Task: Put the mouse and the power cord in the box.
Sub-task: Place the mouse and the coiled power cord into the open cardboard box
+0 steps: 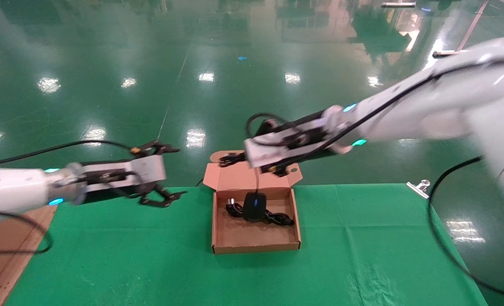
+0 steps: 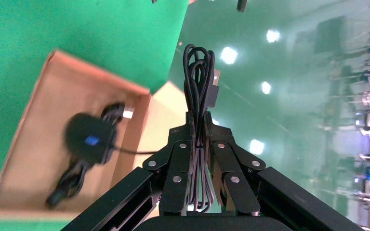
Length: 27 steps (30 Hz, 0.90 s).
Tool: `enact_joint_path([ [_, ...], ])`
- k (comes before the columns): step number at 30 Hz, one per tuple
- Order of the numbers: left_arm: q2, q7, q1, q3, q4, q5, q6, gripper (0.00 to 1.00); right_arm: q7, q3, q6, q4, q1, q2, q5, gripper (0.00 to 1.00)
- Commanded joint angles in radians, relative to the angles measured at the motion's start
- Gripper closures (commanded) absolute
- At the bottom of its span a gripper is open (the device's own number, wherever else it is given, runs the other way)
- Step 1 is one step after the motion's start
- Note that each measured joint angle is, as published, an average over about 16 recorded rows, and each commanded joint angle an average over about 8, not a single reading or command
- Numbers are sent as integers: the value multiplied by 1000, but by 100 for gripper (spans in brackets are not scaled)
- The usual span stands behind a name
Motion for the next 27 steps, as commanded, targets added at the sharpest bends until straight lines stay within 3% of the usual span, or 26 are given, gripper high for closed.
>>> enact_joint_path([
  [1,-41,37,9,-22,10,-31,39,0,32,-25,56,84,-53,-2,28,100],
  [5,-75,74,22,-35,43,-50,76,0,110,-135,156,170,-117,0,58,100],
  [6,-78,82,25,-37,52,-53,82,0,127,-163,179,180,-128,0,61,95],
  [13,-73,116,39,-45,99,-68,105,0,207,-301,299,200,-169,2,66,8],
  [14,-72,119,41,-46,102,-70,107,0,212,-311,308,202,-172,2,69,0],
  [27,-68,119,43,-47,103,-73,107,0,214,-312,310,200,-169,2,70,0],
])
